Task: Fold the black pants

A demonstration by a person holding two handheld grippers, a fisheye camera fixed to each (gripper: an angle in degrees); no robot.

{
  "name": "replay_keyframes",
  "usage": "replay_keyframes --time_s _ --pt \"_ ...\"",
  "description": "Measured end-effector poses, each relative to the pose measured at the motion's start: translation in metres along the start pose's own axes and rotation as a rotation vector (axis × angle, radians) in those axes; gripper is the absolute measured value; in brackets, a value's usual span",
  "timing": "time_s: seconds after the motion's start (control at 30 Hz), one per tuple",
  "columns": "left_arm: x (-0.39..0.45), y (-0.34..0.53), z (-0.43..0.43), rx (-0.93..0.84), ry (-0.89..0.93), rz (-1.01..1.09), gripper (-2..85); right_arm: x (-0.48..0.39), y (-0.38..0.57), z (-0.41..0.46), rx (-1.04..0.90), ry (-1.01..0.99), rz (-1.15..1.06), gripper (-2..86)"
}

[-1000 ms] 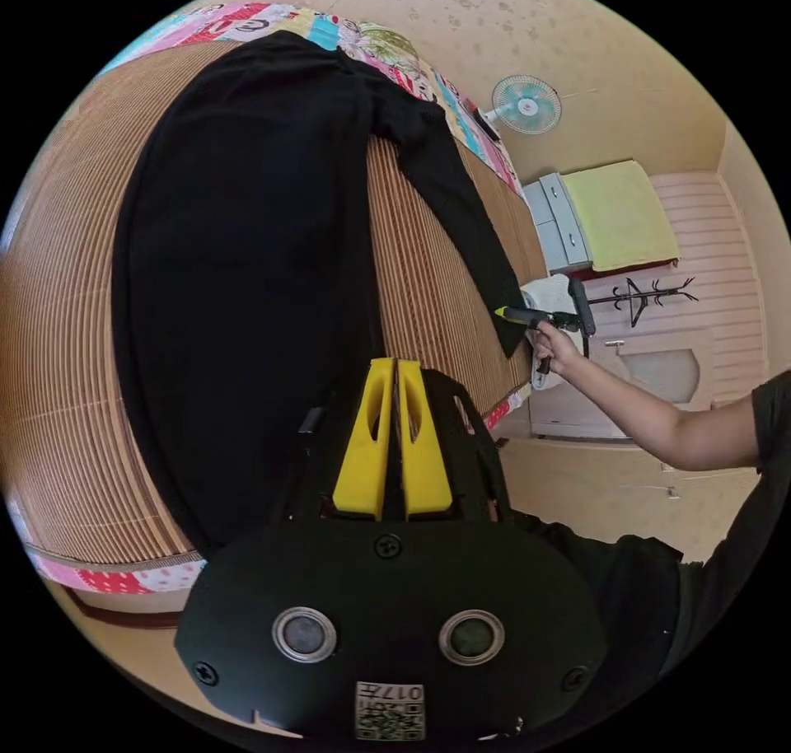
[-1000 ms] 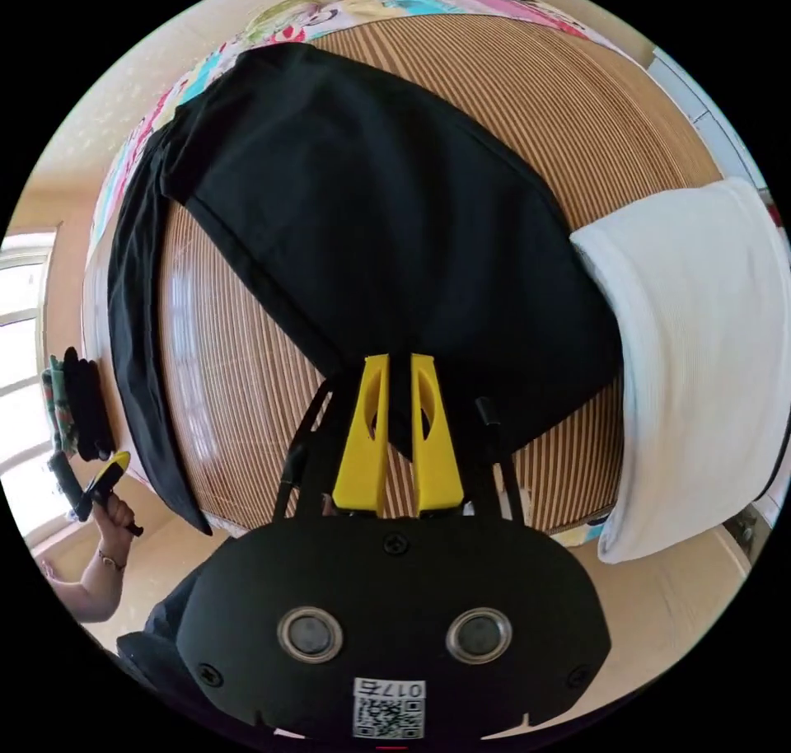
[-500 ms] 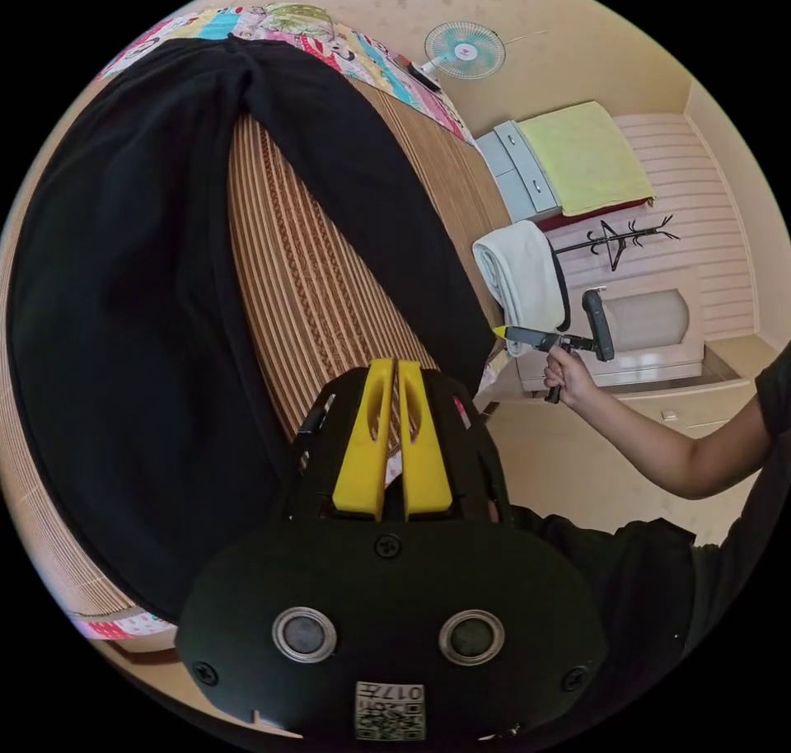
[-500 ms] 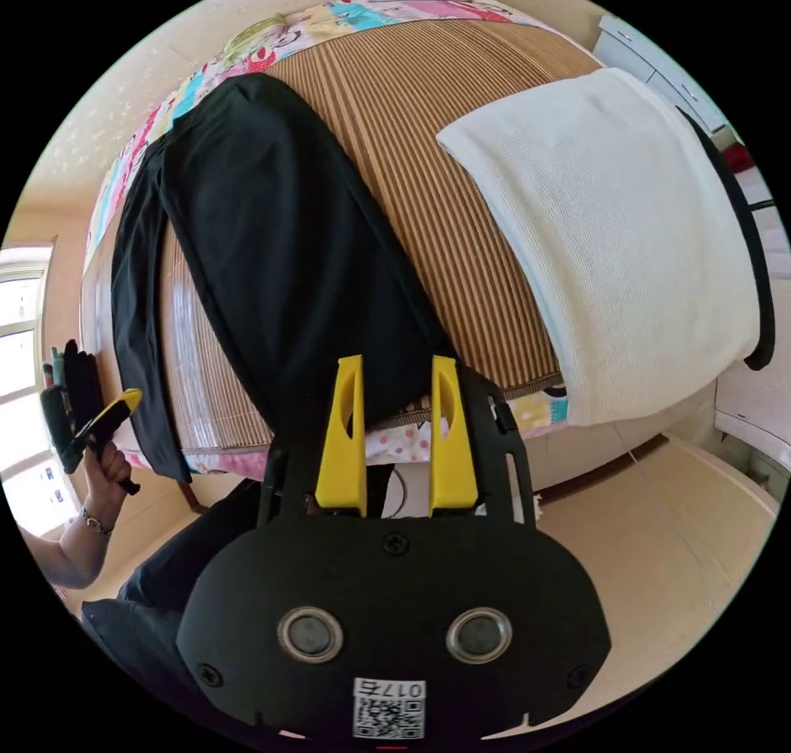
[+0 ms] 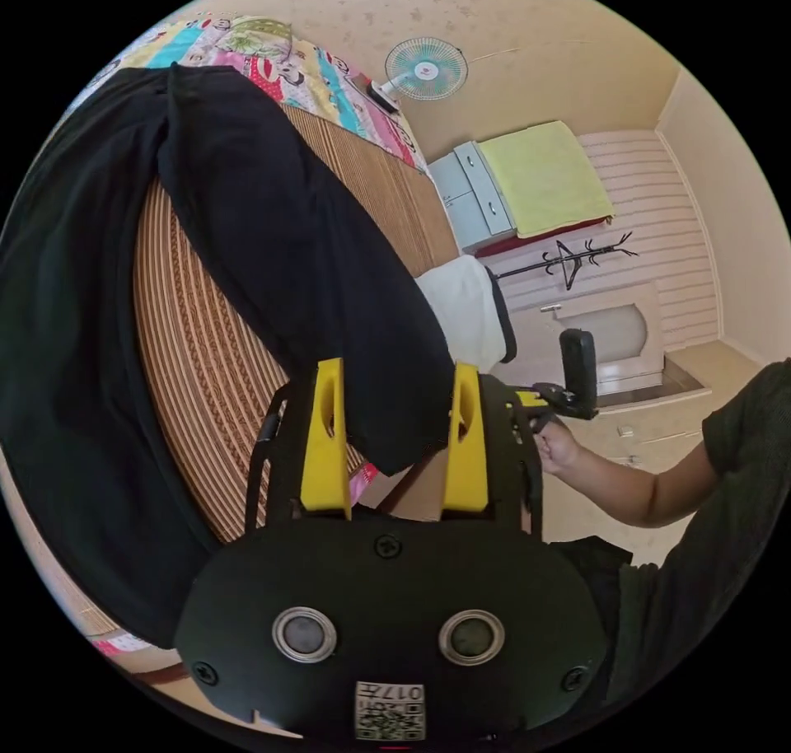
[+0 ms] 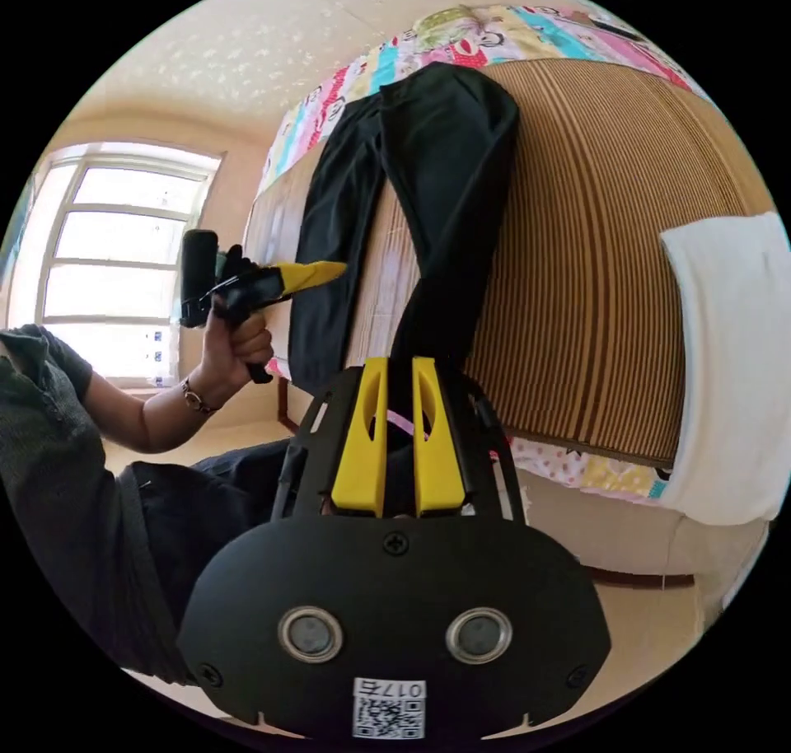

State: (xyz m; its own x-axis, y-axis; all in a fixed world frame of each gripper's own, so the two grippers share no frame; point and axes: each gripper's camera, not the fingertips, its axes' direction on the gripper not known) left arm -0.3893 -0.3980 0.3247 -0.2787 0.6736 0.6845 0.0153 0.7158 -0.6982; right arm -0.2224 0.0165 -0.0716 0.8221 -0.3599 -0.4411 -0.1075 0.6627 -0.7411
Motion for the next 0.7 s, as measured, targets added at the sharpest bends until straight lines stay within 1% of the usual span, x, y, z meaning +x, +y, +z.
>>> replay_keyframes --time_s 0.07,0.13,0.17,0.2,0.23,0.27,0.3,0.33,0.37,0.4,0.43,0.47,0.53,0.57,0.6,0.63,0.67,0.7 --pt "0.012 -0.013 0.0 -0.028 -0.011 0.013 18.3 -0.03 -0.009 -0.001 -0.04 -0.075 -0.098 4.8" --pt "0.016 -0.023 0.014 -0.14 0.016 0.037 15.2 -0.049 -0.013 0.001 -0.166 -0.191 -0.224 5.9" --pt "0.013 -0.025 0.024 -0.214 0.004 0.012 10.2 -0.05 -0.015 0.0 -0.208 -0.19 -0.255 6.3" --pt "0.009 -0.022 0.025 -0.226 -0.046 -0.014 6.6 -0.046 -0.018 -0.002 -0.296 -0.195 -0.348 7.1" --pt "0.007 -0.018 0.025 -0.22 -0.07 -0.023 5.6 -0.035 -0.025 -0.005 -0.396 -0.204 -0.455 8.1" --pt "0.004 -0.011 0.022 -0.192 -0.063 -0.023 4.1 -0.027 -0.03 -0.006 -0.459 -0.212 -0.503 8.4" --pt "-0.002 -0.003 0.019 -0.161 -0.052 -0.043 3.2 -0.006 -0.047 -0.008 -0.6 -0.241 -0.59 9.0" --pt "-0.006 0.0 0.018 -0.153 -0.049 -0.063 3.0 0.021 -0.074 -0.01 -0.672 -0.193 -0.611 10.0" --pt "-0.016 0.007 0.016 -0.144 -0.03 -0.099 2.6 0.034 -0.091 -0.012 -0.674 -0.15 -0.61 10.5" --pt "-0.023 0.012 0.014 -0.124 -0.002 -0.123 2.4 0.061 -0.135 -0.018 -0.637 -0.07 -0.594 11.9" --pt "-0.025 0.015 0.013 -0.109 0.01 -0.132 2.3 0.09 -0.191 -0.022 -0.561 -0.003 -0.52 13.3" --pt "-0.029 0.019 0.01 -0.079 0.028 -0.148 2.2 0.103 -0.221 -0.025 -0.503 0.013 -0.466 14.1" --pt "-0.03 0.024 0.01 -0.048 0.036 -0.164 2.3 0.154 -0.336 -0.043 -0.193 -0.044 -0.248 16.8" --pt "-0.03 0.025 0.011 -0.033 0.039 -0.171 2.5 0.164 -0.361 -0.045 -0.12 -0.082 -0.21 18.0" --pt "-0.029 0.027 0.012 -0.023 0.044 -0.177 2.7 0.18 -0.409 -0.042 -0.018 -0.186 -0.178 20.3" --pt "-0.029 0.027 0.013 -0.02 0.048 -0.181 2.7 0.192 -0.451 -0.033 0.044 -0.234 -0.126 20.7" --pt "-0.028 0.028 0.014 -0.011 0.055 -0.19 2.8 0.196 -0.469 -0.028 0.07 -0.223 -0.092 21.0" --pt "-0.026 0.03 0.014 0.003 0.058 -0.196 2.9 0.199 -0.498 -0.015 0.099 -0.15 -0.021 19.6"
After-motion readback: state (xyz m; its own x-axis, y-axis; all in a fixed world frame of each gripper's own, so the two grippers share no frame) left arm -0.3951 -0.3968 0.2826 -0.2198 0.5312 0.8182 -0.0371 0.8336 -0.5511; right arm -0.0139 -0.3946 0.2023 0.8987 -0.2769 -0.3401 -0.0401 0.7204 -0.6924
